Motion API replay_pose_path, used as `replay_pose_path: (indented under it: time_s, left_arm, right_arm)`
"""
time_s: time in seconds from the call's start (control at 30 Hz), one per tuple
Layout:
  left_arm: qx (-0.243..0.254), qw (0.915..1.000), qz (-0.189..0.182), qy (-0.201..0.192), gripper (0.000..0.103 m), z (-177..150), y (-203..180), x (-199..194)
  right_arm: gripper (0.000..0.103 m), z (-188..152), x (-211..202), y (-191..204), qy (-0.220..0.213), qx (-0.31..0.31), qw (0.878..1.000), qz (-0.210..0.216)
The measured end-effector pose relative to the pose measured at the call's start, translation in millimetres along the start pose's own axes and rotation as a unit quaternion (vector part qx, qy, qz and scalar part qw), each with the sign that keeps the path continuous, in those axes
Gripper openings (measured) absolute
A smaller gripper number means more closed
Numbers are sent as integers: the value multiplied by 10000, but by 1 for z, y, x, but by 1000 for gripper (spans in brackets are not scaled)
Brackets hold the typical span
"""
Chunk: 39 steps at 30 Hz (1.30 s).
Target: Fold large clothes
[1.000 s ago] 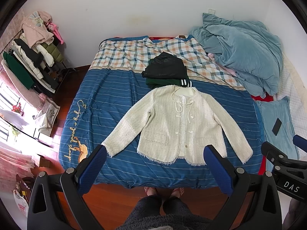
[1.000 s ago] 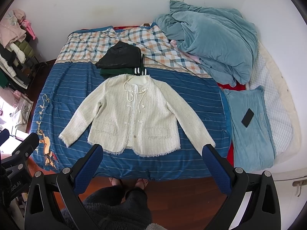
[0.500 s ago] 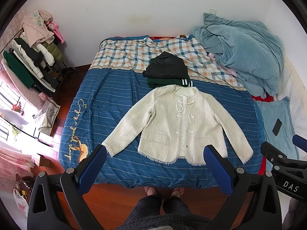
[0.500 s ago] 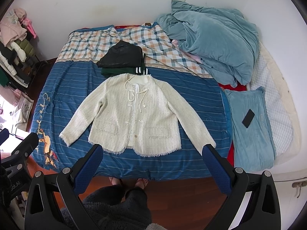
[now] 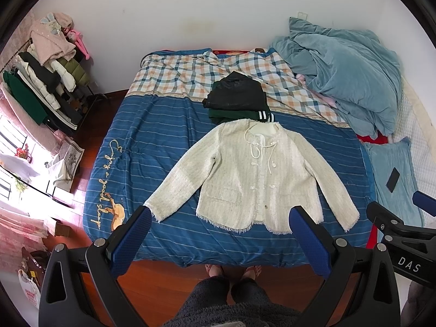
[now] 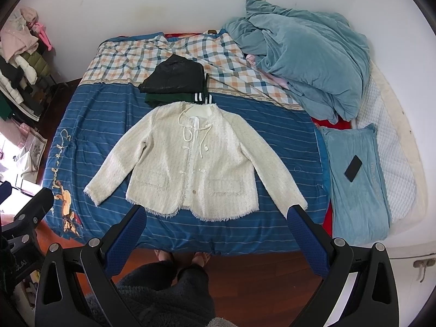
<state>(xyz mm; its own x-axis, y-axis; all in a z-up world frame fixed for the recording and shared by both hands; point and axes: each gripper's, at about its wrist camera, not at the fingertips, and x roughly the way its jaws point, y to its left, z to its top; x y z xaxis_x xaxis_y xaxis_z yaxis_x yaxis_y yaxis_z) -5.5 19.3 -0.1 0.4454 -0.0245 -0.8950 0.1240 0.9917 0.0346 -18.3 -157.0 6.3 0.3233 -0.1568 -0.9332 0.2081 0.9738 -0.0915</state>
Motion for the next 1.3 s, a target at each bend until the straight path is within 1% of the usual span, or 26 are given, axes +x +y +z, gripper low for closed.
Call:
replay_pose_path:
  time_s: [0.1,0.17,0.2,0.27,0.4,0.43,0.47,0.53,0.57,0.6,0.67,0.7,0.73,0.77,0.8,0.87,0.9,0.97,1.03,1.1,1.13,1.17,1.2,1.23,1.27,1.3]
  left_arm:
    - [6,10000,34,-45,103,-1,1,1]
    - [-10,9996,150,-251,103,0,6,10]
    - [-31,9990,252,-356,103,1,8,15]
    - [-60,9968,517,-612,103,5,11,28]
    - [15,9943,744,-769,103,16,14,74]
    - [27,9940,791,-754,103,17,12,89]
    - [45,9937,865,-706,103,19,9,105]
    - [69,9933,1002,-567,103,25,4,132]
    - [79,9931,1067,-475,103,25,-3,152]
    - [87,9931,1097,-398,103,28,-6,165]
    - [130,9927,1187,-185,103,31,-16,197]
    - [154,9915,1288,-65,103,31,-24,218]
    - [170,9906,1356,20,103,30,-31,233]
    - [184,9895,1427,111,103,32,-36,247]
    - [175,9883,1490,269,103,31,-43,265]
    - [104,9873,1493,541,103,27,-57,301]
    - [102,9863,1509,658,103,26,-63,316]
    - [120,9831,1559,951,103,17,-81,356]
    - [197,9810,1583,1107,103,9,-99,387]
    - [338,9783,1605,1268,103,5,-119,420]
    - [414,9768,1604,1355,103,2,-130,434]
    - [465,9761,1592,1407,103,0,-137,446]
    - [524,9750,1582,1469,103,-1,-146,456]
    - [559,9749,1550,1497,103,-1,-153,465]
    - [588,9751,1513,1510,103,-2,-161,474]
    - [618,9753,1478,1518,103,-1,-168,480]
  right_arm:
    - [103,-5,5,1,-3,106,9999,41]
    - [103,-7,13,-5,-152,307,9990,279]
    - [103,-6,30,0,-213,435,9981,370]
    - [103,-12,52,-13,-332,879,9939,583]
    - [103,-22,115,-49,-271,1777,9825,494]
    - [99,-30,140,-66,-202,2125,9760,423]
    - [93,-39,168,-86,-60,2492,9676,405]
    - [65,-57,221,-121,279,3086,9496,483]
    - [63,-61,238,-132,377,3268,9428,534]
    - [63,-80,275,-159,541,3675,9267,565]
    - [63,-100,317,-189,709,4155,9050,564]
    - [63,-115,343,-210,763,4489,8882,615]
    - [64,-136,379,-238,836,4893,8656,650]
    - [65,-144,395,-249,873,5055,8560,647]
    - [66,-164,429,-272,938,5415,8330,632]
    - [70,-190,476,-305,945,5855,8026,639]
    - [71,-196,491,-313,952,5959,7951,610]
    - [71,-220,544,-341,1032,6253,7717,530]
    - [71,-234,581,-358,1099,6396,7593,481]
    - [71,-246,616,-374,1104,6624,7391,518]
    - [71,-249,626,-379,1054,6746,7284,572]
    - [73,-251,636,-385,962,6918,7131,604]
    - [74,-252,641,-390,916,6999,7060,577]
    - [76,-251,647,-395,824,7135,6938,527]
    - [76,-248,651,-399,764,7220,6864,432]
    - [76,-243,653,-402,688,7250,6844,347]
